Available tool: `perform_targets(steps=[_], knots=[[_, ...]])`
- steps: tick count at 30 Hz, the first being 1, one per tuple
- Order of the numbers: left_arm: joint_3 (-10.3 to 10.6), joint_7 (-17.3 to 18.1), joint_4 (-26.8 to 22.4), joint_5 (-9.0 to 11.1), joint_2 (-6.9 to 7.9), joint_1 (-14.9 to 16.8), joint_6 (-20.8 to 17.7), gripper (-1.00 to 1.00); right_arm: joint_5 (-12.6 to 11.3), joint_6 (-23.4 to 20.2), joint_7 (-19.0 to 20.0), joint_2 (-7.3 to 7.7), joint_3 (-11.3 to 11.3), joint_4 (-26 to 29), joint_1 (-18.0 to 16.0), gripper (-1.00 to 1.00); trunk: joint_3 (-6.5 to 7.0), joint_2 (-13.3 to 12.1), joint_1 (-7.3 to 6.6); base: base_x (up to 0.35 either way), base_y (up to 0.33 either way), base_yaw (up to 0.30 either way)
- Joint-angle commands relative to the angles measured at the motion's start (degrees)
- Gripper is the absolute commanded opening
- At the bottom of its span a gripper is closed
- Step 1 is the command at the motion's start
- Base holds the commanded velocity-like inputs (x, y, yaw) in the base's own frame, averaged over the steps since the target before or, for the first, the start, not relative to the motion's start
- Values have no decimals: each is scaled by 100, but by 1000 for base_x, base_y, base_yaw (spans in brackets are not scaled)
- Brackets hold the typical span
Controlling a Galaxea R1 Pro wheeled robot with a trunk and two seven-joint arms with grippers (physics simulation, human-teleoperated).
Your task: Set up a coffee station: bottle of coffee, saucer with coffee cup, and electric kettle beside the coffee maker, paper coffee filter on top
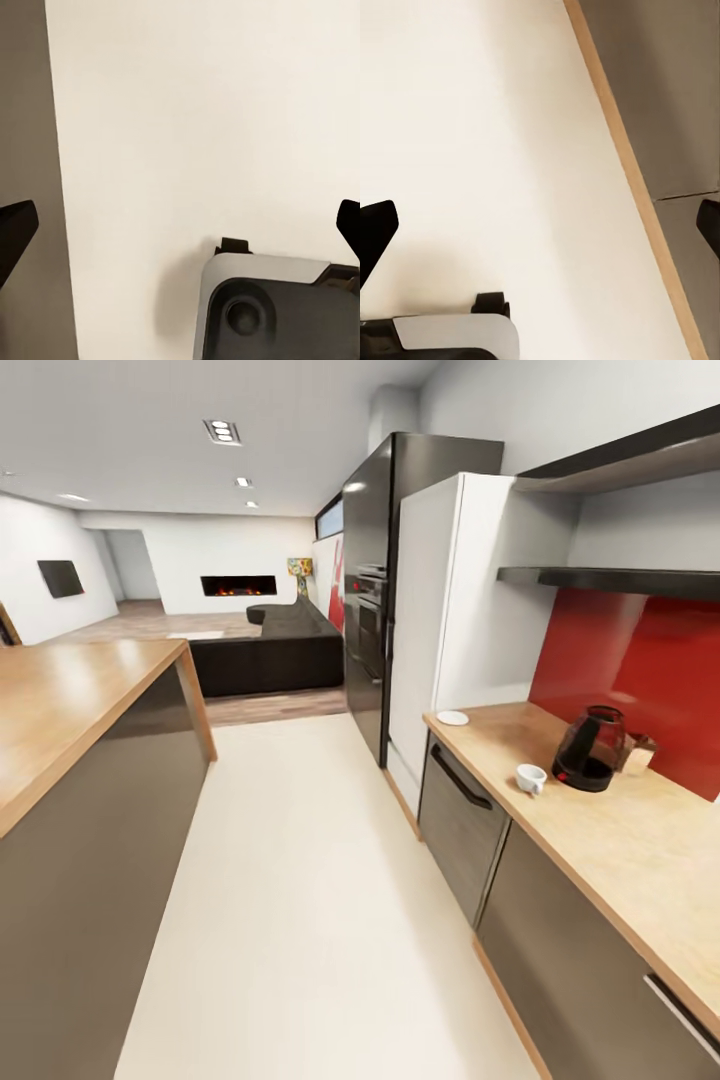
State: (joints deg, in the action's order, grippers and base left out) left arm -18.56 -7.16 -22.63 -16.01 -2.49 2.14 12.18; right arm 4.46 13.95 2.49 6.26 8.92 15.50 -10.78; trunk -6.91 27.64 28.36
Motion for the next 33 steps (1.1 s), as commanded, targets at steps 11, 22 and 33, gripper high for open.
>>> perform_targets(steps=[11,22,33], knots=[[-34,-13,5,-60,-5,10,21,100,54,19,32,-2,42,-9,-4,100,-33,9,6,337,1,121],[-34,-13,5,-60,-5,12,21,100,55,13,39,6,47,-12,-4,100,-33,9,6,338,0,1],[-34,-13,5,-67,-5,9,21,100,71,20,41,19,31,-26,-4,100,-33,9,6,338,0,0]])
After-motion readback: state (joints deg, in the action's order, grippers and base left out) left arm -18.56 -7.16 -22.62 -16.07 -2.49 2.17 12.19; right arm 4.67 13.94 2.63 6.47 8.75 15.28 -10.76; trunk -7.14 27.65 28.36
